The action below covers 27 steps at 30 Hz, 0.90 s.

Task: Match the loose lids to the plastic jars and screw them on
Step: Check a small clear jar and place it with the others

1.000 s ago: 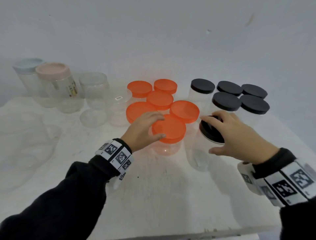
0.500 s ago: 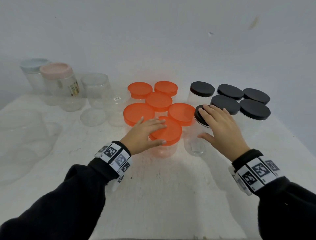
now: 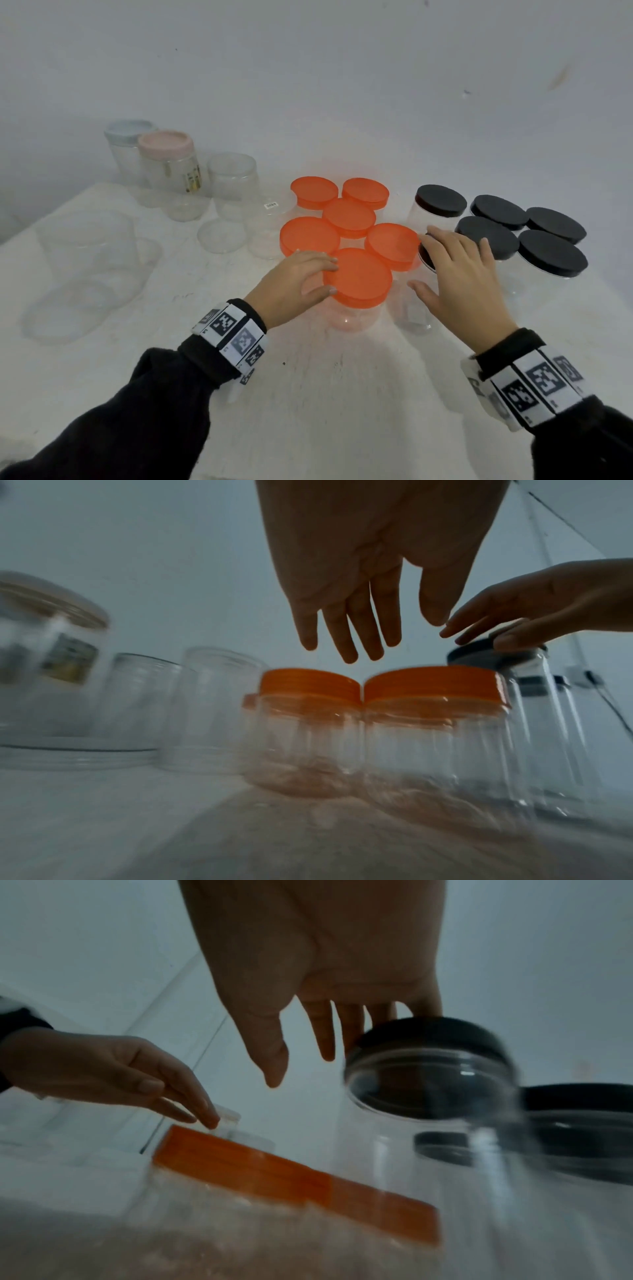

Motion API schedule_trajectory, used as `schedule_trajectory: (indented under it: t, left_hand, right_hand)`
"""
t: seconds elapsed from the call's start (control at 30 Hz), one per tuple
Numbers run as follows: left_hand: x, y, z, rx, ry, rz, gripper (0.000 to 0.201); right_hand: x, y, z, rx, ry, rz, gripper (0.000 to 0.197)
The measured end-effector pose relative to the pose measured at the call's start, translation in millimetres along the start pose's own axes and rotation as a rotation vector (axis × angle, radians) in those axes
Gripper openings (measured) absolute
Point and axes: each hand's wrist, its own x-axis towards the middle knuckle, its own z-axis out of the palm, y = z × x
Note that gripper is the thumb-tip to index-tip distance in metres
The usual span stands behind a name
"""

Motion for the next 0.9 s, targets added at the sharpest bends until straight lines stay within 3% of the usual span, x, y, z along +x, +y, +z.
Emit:
schedule_trajectory:
  t: [0.13, 0.3, 0.37, 0.63, 0.67, 0.8, 0.9]
  left_hand:
    - [-33, -6, -33, -0.044, 0.070, -0.088, 0.040]
    - [-98, -30, -87, -0.037, 0.091, -0.294, 0.028]
    - [-126, -43, -111, -0.018, 0.108, -0.391, 0.015]
    - [-212, -101, -208, 0.226, 0.084, -0.744, 0.003]
    - [-217, -107, -215, 0.270, 0.065, -0.773, 0.010]
    - [-222, -131, -225, 0.356, -0.168, -0.845, 0.075]
    - [-216, -145, -228, 0.330, -0.262, -0.827, 0.097]
  right_hand:
    - [15, -35, -5, 0.155, 0.015, -0.111, 0.051]
    - [42, -105, -4, 0.328, -0.007, -0.283, 0.055]
    - [55, -137, -1, 0.391, -0.044, -0.345, 0.056]
    - [119, -266, 17, 0.619, -0.250, -0.486, 0.059]
    - [127, -280, 21, 0.638, -0.273, -0.487, 0.061]
    - [150, -330, 37, 0.656, -0.402, -0.484, 0.084]
    - [163, -357, 47, 0.626, -0.498, -0.467, 0.102]
